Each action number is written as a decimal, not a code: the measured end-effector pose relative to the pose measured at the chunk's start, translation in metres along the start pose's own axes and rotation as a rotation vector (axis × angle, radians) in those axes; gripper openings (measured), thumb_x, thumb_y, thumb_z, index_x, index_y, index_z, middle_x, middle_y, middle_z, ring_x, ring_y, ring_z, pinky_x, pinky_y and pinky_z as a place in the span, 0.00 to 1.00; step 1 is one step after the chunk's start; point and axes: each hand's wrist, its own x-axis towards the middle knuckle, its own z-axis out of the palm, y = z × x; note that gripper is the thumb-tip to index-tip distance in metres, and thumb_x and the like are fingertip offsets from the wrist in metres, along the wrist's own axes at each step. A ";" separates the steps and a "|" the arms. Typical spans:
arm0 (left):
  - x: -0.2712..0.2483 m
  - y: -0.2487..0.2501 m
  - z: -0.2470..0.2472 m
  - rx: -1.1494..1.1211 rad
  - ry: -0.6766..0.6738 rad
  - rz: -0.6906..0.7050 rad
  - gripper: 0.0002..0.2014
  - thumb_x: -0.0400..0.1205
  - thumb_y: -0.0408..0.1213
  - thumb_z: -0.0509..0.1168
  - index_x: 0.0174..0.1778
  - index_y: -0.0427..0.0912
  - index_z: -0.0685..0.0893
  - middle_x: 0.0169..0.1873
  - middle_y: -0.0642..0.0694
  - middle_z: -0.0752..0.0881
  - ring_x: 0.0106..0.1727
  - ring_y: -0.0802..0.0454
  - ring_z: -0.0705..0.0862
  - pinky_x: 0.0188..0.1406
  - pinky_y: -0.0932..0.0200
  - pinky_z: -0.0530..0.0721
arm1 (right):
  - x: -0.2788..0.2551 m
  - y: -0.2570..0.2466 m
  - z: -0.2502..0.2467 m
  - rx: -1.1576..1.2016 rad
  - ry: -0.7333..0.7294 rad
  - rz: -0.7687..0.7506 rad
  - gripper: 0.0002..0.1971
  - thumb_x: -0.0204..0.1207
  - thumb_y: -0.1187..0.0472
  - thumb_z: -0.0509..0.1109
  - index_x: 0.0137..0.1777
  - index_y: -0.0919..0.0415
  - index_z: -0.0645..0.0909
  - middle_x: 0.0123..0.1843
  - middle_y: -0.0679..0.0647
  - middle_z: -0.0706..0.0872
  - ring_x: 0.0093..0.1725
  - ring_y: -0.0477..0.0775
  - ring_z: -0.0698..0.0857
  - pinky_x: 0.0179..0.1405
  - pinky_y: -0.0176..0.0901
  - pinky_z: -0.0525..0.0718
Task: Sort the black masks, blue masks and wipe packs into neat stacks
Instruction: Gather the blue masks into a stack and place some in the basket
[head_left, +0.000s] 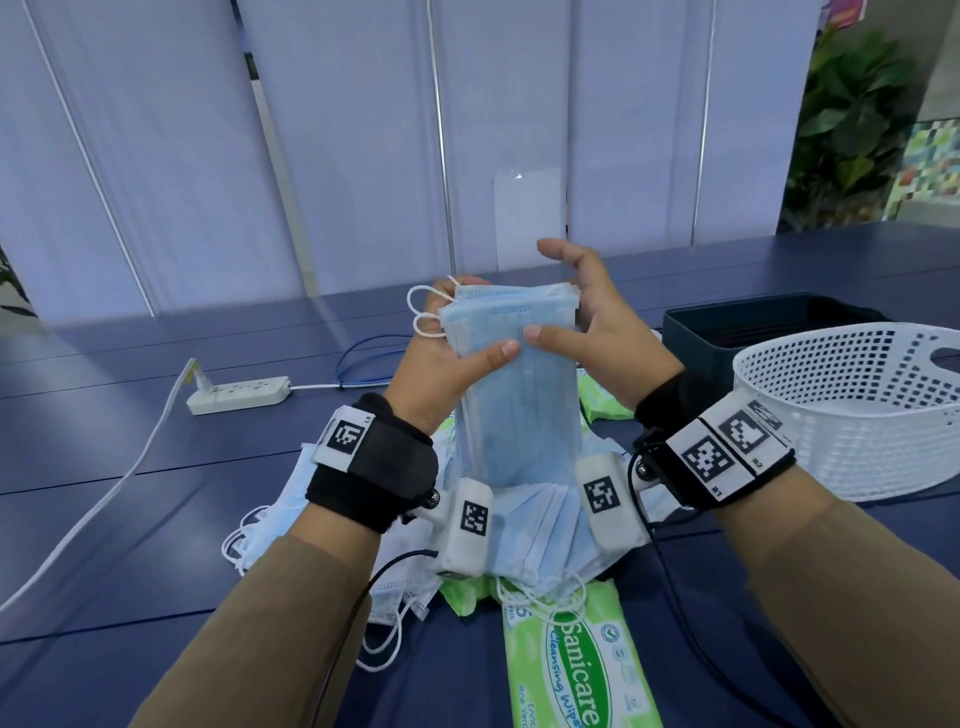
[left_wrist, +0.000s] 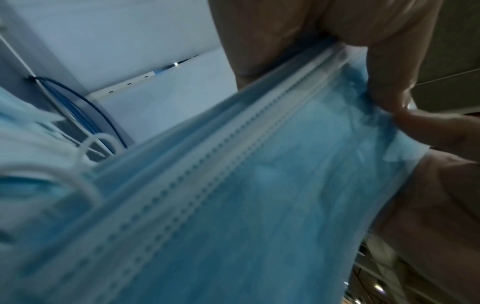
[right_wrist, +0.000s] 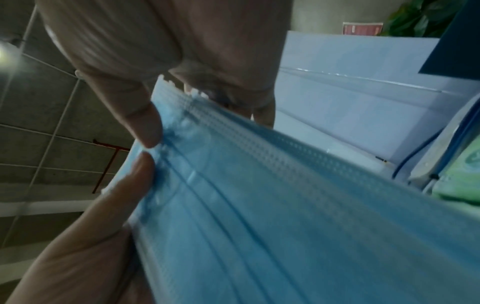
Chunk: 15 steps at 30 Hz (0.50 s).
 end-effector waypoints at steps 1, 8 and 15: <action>0.000 -0.002 -0.001 -0.004 -0.014 0.003 0.25 0.69 0.29 0.73 0.57 0.43 0.71 0.55 0.39 0.80 0.55 0.50 0.84 0.55 0.53 0.85 | 0.001 -0.002 -0.004 -0.005 -0.015 0.015 0.28 0.68 0.62 0.71 0.66 0.39 0.67 0.45 0.51 0.77 0.45 0.50 0.82 0.50 0.44 0.83; -0.001 -0.009 0.003 -0.039 0.053 0.076 0.25 0.69 0.22 0.70 0.59 0.41 0.70 0.54 0.40 0.79 0.55 0.48 0.82 0.56 0.50 0.85 | 0.005 -0.012 -0.026 0.059 -0.010 0.050 0.21 0.67 0.69 0.64 0.59 0.49 0.76 0.46 0.62 0.77 0.45 0.58 0.76 0.43 0.50 0.76; 0.000 -0.011 0.016 0.243 -0.124 0.087 0.27 0.69 0.39 0.74 0.62 0.48 0.71 0.62 0.34 0.74 0.65 0.47 0.78 0.67 0.50 0.78 | 0.001 -0.018 -0.031 0.068 -0.289 0.188 0.33 0.58 0.39 0.78 0.65 0.36 0.72 0.59 0.52 0.86 0.56 0.50 0.86 0.54 0.45 0.83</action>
